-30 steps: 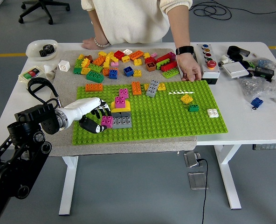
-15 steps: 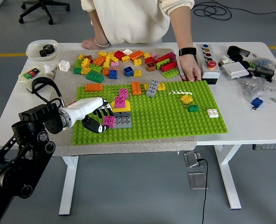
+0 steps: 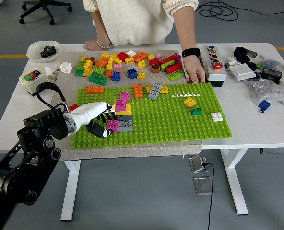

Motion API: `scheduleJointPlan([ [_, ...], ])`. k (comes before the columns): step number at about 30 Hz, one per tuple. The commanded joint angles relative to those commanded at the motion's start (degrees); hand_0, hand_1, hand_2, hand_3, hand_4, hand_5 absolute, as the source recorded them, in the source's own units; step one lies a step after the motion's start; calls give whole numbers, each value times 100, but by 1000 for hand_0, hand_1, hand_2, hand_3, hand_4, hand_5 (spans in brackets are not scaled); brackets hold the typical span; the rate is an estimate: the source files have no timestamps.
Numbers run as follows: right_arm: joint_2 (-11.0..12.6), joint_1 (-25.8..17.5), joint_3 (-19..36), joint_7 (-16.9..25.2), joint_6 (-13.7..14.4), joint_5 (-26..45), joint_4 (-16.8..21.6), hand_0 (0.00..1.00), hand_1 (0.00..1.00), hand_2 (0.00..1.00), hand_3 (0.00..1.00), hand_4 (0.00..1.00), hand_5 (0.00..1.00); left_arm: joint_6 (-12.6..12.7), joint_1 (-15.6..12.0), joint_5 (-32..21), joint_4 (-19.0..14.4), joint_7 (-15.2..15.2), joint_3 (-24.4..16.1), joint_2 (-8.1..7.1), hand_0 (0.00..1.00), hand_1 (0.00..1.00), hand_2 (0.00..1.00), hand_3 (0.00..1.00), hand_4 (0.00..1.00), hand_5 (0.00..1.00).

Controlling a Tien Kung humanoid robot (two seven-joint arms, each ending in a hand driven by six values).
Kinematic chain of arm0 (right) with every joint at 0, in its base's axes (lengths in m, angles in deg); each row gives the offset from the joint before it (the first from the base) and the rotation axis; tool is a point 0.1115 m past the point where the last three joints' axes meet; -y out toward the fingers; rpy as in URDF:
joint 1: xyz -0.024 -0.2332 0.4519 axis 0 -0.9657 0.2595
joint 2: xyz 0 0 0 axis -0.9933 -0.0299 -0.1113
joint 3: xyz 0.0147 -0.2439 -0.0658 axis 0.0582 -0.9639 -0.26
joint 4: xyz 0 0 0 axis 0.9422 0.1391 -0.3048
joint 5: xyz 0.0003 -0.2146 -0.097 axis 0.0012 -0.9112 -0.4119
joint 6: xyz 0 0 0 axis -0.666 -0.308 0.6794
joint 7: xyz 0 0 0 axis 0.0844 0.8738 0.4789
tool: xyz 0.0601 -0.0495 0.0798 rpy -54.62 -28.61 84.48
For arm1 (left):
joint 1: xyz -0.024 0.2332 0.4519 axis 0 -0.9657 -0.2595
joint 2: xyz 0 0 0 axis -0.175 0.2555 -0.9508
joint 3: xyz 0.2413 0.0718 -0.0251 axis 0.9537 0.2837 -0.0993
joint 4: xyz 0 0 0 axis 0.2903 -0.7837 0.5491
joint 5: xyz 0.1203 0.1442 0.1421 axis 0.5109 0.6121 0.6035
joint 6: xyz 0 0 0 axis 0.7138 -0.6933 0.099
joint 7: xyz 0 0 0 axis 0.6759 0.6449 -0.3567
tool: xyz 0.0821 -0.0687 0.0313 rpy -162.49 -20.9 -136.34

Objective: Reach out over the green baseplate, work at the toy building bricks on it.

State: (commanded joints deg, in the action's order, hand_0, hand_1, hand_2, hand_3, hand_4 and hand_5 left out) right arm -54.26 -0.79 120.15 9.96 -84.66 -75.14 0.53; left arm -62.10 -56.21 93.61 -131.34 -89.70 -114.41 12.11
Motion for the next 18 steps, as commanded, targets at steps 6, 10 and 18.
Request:
scheduleJointPlan([
  [6,-5,4,-10,-3,-4,-5,0,743,646,688,647,858,535,100,-13,0,25,-73,0,15,591,557,530,541,590,32],
  [10,1,9,-16,-4,-5,-10,0,743,646,688,647,858,535,159,-46,0,21,-139,-13,31,591,557,530,541,590,32],
  [18,7,1,-18,-11,-10,-18,0,743,647,688,646,856,532,301,-98,0,36,-207,14,59,591,555,529,540,599,39],
])
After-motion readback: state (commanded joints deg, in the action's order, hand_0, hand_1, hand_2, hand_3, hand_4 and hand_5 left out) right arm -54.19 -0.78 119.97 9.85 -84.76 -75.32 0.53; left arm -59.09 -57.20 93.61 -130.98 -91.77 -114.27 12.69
